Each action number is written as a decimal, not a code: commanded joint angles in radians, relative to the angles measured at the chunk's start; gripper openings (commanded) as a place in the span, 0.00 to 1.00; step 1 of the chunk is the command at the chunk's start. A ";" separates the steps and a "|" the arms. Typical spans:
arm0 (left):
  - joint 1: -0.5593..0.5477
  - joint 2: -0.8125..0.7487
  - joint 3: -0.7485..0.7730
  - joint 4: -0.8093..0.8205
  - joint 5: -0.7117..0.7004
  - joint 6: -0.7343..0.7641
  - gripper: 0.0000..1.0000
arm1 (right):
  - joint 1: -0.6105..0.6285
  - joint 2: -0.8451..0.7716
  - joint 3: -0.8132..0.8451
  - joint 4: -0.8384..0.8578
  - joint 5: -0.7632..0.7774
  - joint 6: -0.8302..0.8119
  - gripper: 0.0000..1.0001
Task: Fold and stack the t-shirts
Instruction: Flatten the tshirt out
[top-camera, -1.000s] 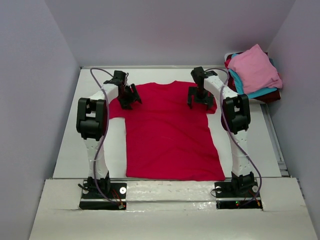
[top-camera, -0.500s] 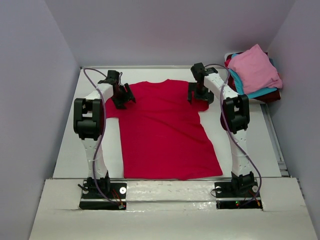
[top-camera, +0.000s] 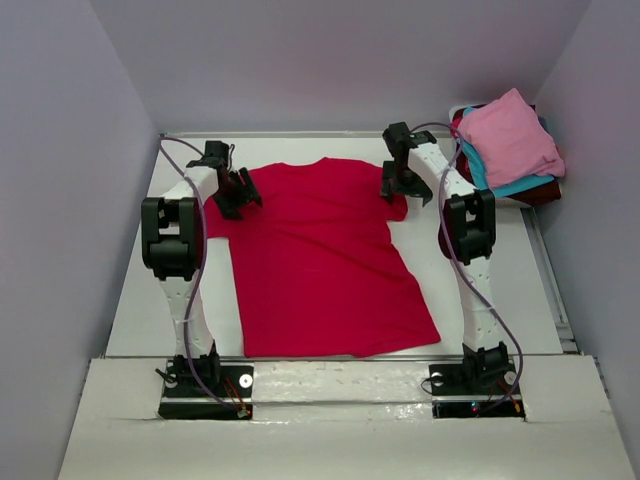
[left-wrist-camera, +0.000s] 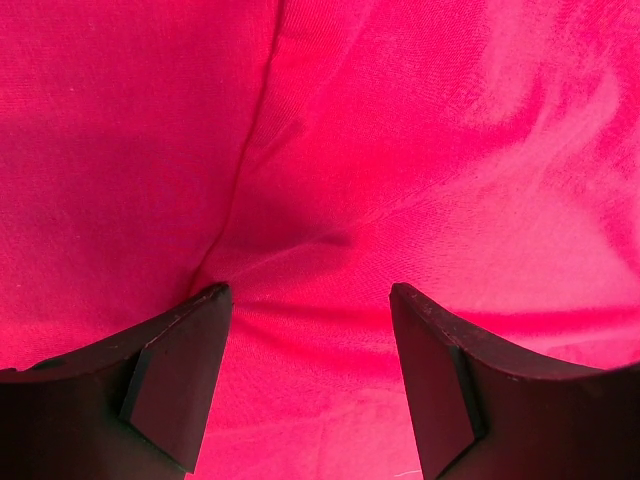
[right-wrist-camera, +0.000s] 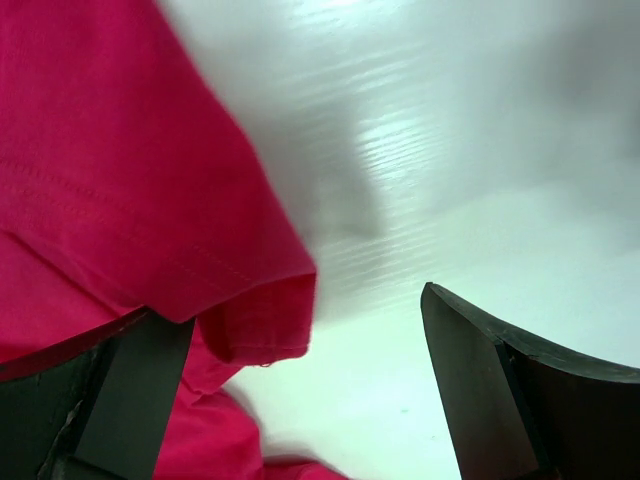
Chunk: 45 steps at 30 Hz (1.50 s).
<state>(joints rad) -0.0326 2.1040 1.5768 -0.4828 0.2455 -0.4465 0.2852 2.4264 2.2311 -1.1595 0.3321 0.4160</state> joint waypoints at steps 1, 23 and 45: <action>0.023 -0.042 -0.015 -0.053 -0.057 0.038 0.78 | -0.026 0.026 0.119 -0.046 0.085 0.020 1.00; 0.033 -0.038 0.002 -0.063 -0.052 0.048 0.78 | -0.077 -0.018 0.000 -0.049 0.105 0.072 1.00; 0.033 -0.033 0.005 -0.060 -0.046 0.042 0.78 | -0.077 -0.247 -0.054 -0.034 0.018 0.078 1.00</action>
<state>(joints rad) -0.0109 2.0991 1.5768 -0.5056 0.2295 -0.4232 0.2043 2.2314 2.2074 -1.2037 0.3950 0.4908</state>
